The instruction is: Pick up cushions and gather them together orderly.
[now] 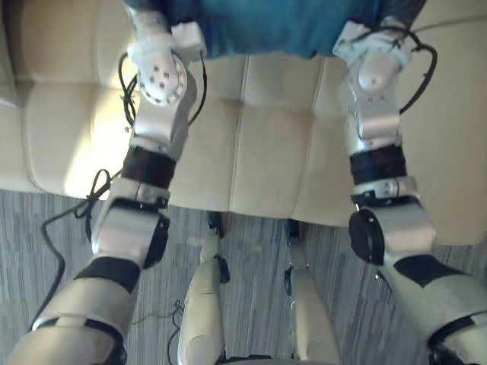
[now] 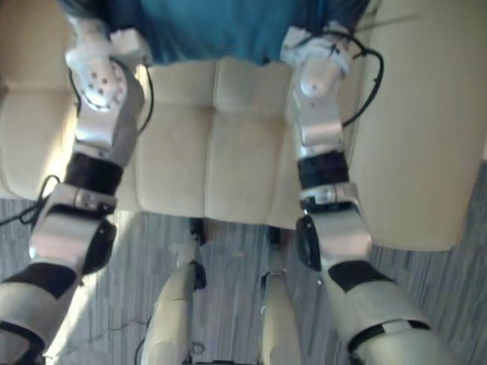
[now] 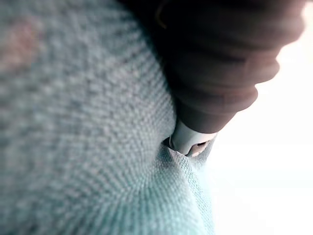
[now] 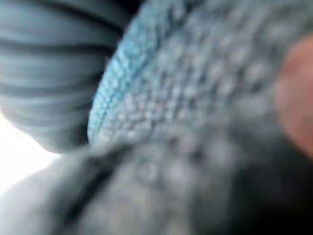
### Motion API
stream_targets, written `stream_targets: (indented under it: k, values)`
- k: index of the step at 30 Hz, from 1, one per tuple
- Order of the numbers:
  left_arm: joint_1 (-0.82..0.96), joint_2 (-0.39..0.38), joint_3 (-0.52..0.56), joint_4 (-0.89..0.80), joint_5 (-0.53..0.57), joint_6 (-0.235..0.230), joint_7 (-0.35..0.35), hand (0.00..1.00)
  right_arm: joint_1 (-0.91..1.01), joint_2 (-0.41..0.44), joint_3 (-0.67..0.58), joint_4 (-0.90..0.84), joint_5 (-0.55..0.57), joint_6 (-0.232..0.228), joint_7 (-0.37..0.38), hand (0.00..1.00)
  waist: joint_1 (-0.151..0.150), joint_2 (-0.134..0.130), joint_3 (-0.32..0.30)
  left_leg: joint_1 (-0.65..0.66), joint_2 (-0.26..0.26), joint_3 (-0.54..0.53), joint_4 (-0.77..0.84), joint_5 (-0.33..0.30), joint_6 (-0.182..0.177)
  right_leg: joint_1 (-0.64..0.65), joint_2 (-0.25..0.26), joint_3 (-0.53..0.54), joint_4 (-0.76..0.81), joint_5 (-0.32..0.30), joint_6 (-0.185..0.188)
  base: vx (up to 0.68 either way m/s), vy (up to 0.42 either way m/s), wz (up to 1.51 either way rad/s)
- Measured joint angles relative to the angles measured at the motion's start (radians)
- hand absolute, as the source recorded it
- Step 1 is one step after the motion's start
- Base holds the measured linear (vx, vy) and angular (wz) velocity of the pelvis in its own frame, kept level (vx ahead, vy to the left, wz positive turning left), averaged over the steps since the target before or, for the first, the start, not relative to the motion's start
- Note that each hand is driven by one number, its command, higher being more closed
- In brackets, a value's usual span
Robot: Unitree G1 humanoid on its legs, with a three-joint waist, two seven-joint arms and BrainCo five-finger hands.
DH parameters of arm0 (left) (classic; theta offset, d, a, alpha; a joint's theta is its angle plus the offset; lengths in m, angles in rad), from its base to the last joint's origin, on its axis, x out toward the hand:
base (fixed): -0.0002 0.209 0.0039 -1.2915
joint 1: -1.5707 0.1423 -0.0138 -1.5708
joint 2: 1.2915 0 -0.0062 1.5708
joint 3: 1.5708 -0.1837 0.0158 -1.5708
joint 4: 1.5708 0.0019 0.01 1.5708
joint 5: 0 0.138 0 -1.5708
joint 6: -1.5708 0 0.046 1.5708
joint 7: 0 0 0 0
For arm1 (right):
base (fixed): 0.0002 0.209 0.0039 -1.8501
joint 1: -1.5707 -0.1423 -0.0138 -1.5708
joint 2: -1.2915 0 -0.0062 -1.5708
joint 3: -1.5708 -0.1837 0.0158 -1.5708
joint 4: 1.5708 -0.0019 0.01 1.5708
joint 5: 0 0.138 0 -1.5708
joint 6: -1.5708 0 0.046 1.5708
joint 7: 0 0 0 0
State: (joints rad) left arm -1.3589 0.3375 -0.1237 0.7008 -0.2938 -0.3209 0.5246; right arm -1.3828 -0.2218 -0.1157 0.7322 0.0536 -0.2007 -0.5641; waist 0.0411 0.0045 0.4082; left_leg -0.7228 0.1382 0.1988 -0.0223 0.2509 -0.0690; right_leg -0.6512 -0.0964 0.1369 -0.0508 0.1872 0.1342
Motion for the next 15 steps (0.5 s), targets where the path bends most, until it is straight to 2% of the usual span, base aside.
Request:
stream_targets:
  k: [1, 7, 10, 15]
  values:
    - [-0.022, -0.005, 0.008, 0.032, 0.001, 0.009, -0.002, 0.0, -0.007, -0.001, 0.0, 0.017, 0.016, 0.002, 0.001, 0.0, 0.0, 0.0, 0.0, -0.026, 0.0, -0.002, 0.0, 0.002, 0.001, -0.02, -0.001, -0.003, -0.01, 0.009, 0.0, 0.0, 0.0, 0.0]
    - [-0.039, -0.095, 0.119, 0.146, -0.008, 0.029, -0.033, 0.0, -0.011, 0.009, 0.001, 0.051, 0.134, 0.014, 0.027, 0.0, 0.0, -0.001, 0.0, -0.134, 0.02, -0.008, 0.012, 0.007, -0.004, -0.118, 0.01, -0.022, -0.005, 0.021, -0.001, 0.0, 0.033, -0.03]
    - [-0.035, -0.099, 0.143, 0.184, -0.023, 0.062, -0.059, 0.0, -0.007, 0.019, 0.002, 0.058, 0.191, 0.034, 0.041, 0.0, 0.001, -0.004, 0.007, -0.176, 0.034, -0.004, 0.011, 0.016, -0.012, -0.176, 0.024, -0.021, 0.018, 0.021, -0.001, -0.03, 0.011, -0.13]
    - [-0.019, -0.094, 0.147, 0.185, -0.04, 0.063, -0.078, 0.0, 0.033, 0.024, 0.019, 0.072, 0.232, 0.045, 0.066, 0.0, 0.012, -0.006, 0.027, -0.186, 0.058, -0.002, 0.006, 0.031, -0.024, -0.198, 0.046, -0.023, 0.031, 0.028, -0.01, -0.06, -0.005, -0.11]
